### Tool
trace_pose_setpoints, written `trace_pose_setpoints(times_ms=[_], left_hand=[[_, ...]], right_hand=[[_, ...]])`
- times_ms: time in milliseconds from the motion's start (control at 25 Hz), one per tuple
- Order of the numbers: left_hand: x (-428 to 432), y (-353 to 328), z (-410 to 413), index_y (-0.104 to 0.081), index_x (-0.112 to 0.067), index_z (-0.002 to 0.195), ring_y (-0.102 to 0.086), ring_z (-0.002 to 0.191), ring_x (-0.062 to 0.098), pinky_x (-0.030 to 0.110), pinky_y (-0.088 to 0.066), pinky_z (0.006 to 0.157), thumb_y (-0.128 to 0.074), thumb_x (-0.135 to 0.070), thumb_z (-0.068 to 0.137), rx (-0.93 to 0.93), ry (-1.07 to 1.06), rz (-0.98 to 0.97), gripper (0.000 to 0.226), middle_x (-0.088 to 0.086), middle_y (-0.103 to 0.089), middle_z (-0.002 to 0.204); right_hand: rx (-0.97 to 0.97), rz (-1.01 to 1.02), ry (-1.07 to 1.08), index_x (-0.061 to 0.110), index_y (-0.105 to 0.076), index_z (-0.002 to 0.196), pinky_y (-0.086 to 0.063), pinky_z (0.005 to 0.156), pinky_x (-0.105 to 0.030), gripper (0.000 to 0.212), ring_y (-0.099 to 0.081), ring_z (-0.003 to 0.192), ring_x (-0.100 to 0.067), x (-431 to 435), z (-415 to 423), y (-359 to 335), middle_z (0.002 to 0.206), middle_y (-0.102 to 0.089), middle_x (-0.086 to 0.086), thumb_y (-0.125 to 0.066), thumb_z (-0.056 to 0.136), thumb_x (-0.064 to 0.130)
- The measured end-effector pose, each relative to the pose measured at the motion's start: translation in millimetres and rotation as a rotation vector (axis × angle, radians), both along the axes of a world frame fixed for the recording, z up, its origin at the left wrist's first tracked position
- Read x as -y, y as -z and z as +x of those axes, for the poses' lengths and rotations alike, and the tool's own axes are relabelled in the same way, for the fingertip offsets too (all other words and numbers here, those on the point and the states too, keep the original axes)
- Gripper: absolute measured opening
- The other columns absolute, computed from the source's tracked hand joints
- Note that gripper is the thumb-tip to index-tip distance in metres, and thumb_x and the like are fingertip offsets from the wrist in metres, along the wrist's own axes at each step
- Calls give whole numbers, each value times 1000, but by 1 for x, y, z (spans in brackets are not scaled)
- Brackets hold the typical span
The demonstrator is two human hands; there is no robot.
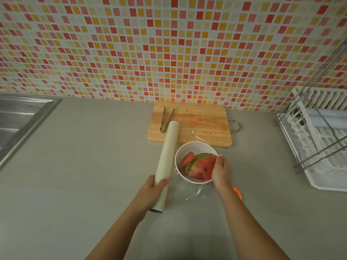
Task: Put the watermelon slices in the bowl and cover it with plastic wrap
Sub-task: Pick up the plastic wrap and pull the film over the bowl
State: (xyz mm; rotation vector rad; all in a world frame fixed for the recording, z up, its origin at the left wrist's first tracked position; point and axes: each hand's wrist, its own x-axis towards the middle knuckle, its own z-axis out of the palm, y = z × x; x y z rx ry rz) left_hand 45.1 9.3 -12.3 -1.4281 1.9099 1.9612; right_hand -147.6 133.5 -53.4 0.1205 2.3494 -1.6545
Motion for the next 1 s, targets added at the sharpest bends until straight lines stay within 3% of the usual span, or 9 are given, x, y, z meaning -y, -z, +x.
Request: trace_pose_setpoints(times_ms=[120, 280, 440, 600, 800, 920, 1000], left_hand=[[-10, 5, 0, -49, -24, 112, -64, 87, 27, 32, -55, 50, -49, -51, 90, 12, -19, -175, 35, 4, -59, 100], [-12, 13, 0, -52, -21, 107, -60, 85, 22, 39, -57, 67, -48, -51, 91, 11, -37, -320, 35, -2, -58, 89], [-8, 13, 7, -58, -18, 101, -62, 81, 19, 28, -50, 47, -64, -48, 77, -31, -71, -196, 39, 3, -62, 92], [-7, 14, 17, -59, -22, 99, -63, 81, 17, 25, -50, 50, -59, -53, 65, -71, -24, -177, 46, 1, -64, 92], [-9, 19, 13, -54, -16, 102, -62, 80, 23, 44, -54, 70, -54, -52, 87, -3, 87, -376, 39, 2, -63, 85], [-6, 20, 11, -53, -9, 105, -63, 86, 33, 51, -57, 70, -55, -50, 87, -21, 74, -334, 45, 12, -62, 92], [-5, 21, 13, -52, -8, 107, -63, 88, 34, 52, -58, 67, -55, -51, 86, -29, 82, -336, 47, 15, -61, 94]], right_hand=[[2, 17, -6, -1, -58, 116, -36, 88, -33, 49, -53, 115, -36, 0, -1, 0, 122, -58, -23, -26, 100, 32], [14, 14, -12, -2, -59, 113, -39, 92, -35, 48, -53, 113, -37, 0, 0, -2, 119, -59, -23, -27, 100, 31], [15, 32, -19, -1, -57, 116, -39, 94, -37, 49, -53, 114, -36, 0, 1, -3, 122, -58, -22, -25, 100, 33], [13, 61, -31, -3, -57, 116, -39, 95, -38, 51, -53, 114, -36, 0, 2, -8, 122, -58, -23, -24, 101, 32], [18, 96, -59, -2, -57, 118, -39, 99, -39, 52, -52, 116, -37, -1, 4, -15, 123, -58, -23, -23, 101, 34], [72, 99, -72, 5, -60, 118, -40, 99, -40, 63, -53, 115, -34, -7, 5, -22, 121, -61, -17, -18, 98, 48], [43, 98, -44, 8, -62, 110, -41, 89, -36, 62, -55, 111, -32, -19, 5, -24, 109, -64, -12, -18, 97, 49]])
